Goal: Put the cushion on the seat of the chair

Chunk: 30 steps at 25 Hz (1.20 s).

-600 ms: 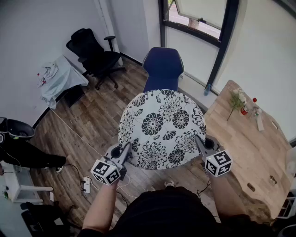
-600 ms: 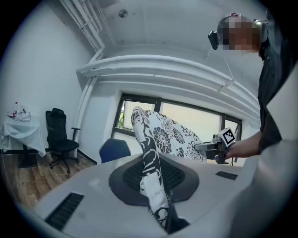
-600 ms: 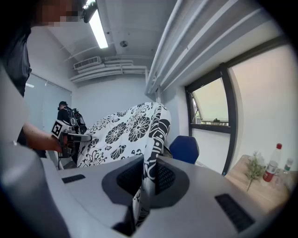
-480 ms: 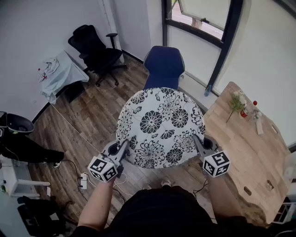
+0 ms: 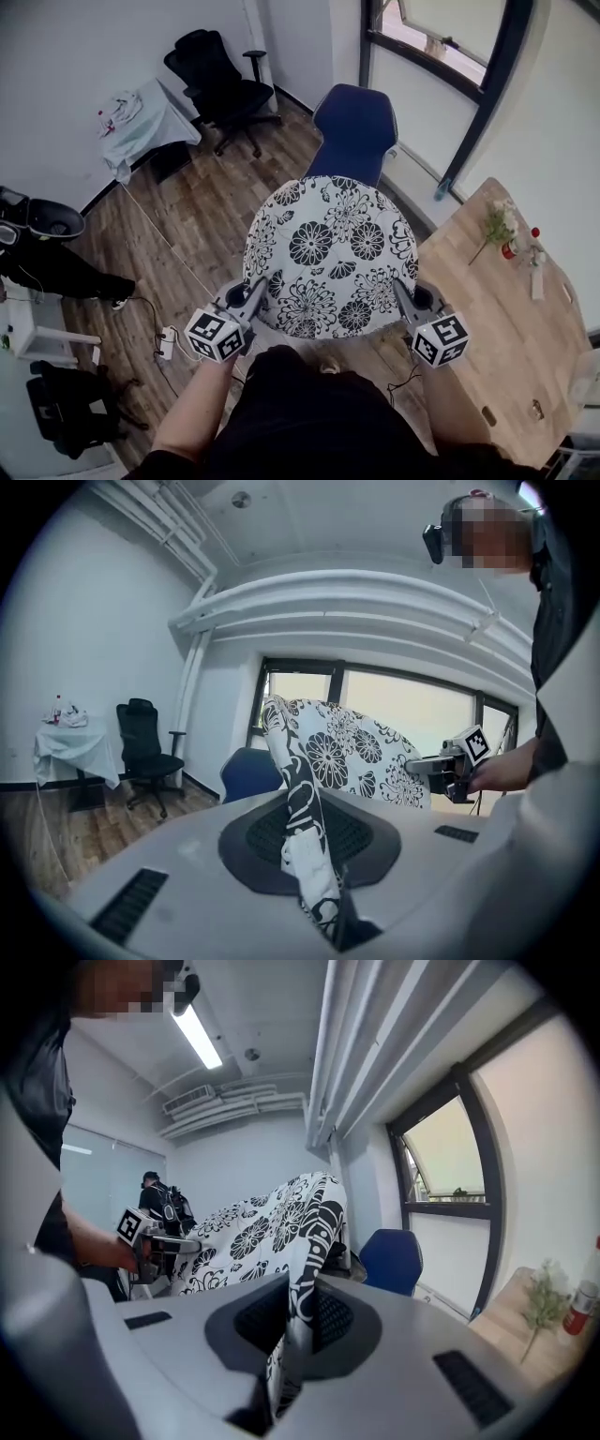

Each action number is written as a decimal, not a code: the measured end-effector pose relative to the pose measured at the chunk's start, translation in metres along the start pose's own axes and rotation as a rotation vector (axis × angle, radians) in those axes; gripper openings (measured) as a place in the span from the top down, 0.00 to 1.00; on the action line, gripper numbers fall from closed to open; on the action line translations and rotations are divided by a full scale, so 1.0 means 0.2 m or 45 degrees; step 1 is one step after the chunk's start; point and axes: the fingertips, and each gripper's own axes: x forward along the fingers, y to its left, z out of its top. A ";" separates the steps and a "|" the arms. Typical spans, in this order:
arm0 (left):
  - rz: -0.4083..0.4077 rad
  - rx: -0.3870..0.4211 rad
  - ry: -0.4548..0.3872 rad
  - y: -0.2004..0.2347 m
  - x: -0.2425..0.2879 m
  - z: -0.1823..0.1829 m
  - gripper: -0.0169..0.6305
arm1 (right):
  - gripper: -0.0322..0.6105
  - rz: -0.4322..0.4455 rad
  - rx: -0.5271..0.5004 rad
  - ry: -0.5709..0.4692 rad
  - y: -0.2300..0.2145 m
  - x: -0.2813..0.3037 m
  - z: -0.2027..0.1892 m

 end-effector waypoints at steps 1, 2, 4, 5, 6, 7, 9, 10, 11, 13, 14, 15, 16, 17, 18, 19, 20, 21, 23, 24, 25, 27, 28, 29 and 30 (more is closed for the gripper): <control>0.006 -0.005 0.012 0.00 0.00 -0.02 0.92 | 0.90 0.003 -0.001 0.003 -0.01 0.01 -0.01; 0.010 -0.006 0.024 0.00 0.01 -0.03 0.92 | 0.90 0.003 0.002 0.005 -0.02 0.01 -0.01; 0.010 0.004 0.035 0.01 0.01 -0.03 0.92 | 0.90 -0.007 0.016 0.002 -0.02 0.02 -0.03; 0.008 0.010 0.035 0.02 0.00 -0.02 0.92 | 0.90 -0.016 0.026 -0.004 -0.02 0.01 -0.04; 0.005 0.013 0.033 0.02 0.00 -0.02 0.92 | 0.90 -0.026 0.037 -0.011 -0.01 0.00 -0.04; 0.000 0.014 0.031 0.01 -0.01 -0.01 0.92 | 0.90 -0.034 0.046 -0.018 0.00 -0.02 -0.04; -0.004 0.025 0.026 -0.02 -0.01 0.00 0.92 | 0.90 -0.036 0.050 -0.037 0.00 -0.06 -0.02; 0.005 0.043 0.028 -0.04 -0.01 0.02 0.92 | 0.90 -0.023 0.052 -0.053 0.00 -0.07 -0.01; 0.024 0.067 0.037 -0.04 -0.03 0.04 0.92 | 0.90 0.000 0.061 -0.072 0.00 -0.06 0.00; 0.072 0.103 0.075 -0.04 -0.06 0.08 0.92 | 0.90 0.052 0.103 -0.101 0.02 -0.04 -0.01; 0.084 0.105 0.095 -0.05 -0.07 0.09 0.92 | 0.90 0.067 0.128 -0.103 0.02 -0.03 -0.02; 0.088 0.102 0.108 -0.06 -0.06 0.09 0.92 | 0.90 0.074 0.147 -0.099 0.01 -0.04 -0.02; 0.089 0.099 0.114 -0.08 -0.04 0.09 0.92 | 0.90 0.077 0.157 -0.093 -0.01 -0.04 -0.03; 0.093 0.096 0.114 -0.08 -0.03 0.09 0.92 | 0.90 0.082 0.161 -0.087 -0.02 -0.04 -0.03; 0.103 0.095 0.111 -0.08 -0.03 0.09 0.92 | 0.90 0.092 0.161 -0.082 -0.03 -0.03 -0.03; 0.115 0.098 0.107 -0.08 -0.03 0.09 0.92 | 0.90 0.104 0.160 -0.082 -0.04 -0.02 -0.03; 0.123 0.104 0.100 -0.08 -0.04 0.09 0.92 | 0.90 0.113 0.155 -0.085 -0.04 -0.01 -0.04; 0.124 0.112 0.091 -0.08 -0.04 0.09 0.92 | 0.90 0.115 0.148 -0.090 -0.04 0.00 -0.04; 0.111 0.123 0.069 -0.07 -0.04 0.08 0.92 | 0.90 0.098 0.132 -0.097 -0.03 -0.01 -0.04; 0.100 0.124 0.059 -0.07 -0.04 0.08 0.92 | 0.90 0.084 0.127 -0.097 -0.02 -0.02 -0.04; 0.089 0.122 0.052 -0.07 -0.04 0.07 0.92 | 0.90 0.072 0.122 -0.095 -0.01 -0.03 -0.03; 0.070 0.122 0.042 -0.06 -0.05 0.08 0.92 | 0.90 0.051 0.111 -0.089 0.01 -0.05 -0.02; 0.063 0.125 0.038 -0.06 -0.05 0.09 0.92 | 0.90 0.043 0.105 -0.086 0.01 -0.06 -0.01; 0.056 0.127 0.036 -0.07 -0.06 0.09 0.92 | 0.90 0.035 0.102 -0.084 0.01 -0.06 0.00; 0.051 0.130 0.035 -0.07 -0.06 0.10 0.92 | 0.90 0.029 0.102 -0.084 0.02 -0.06 0.01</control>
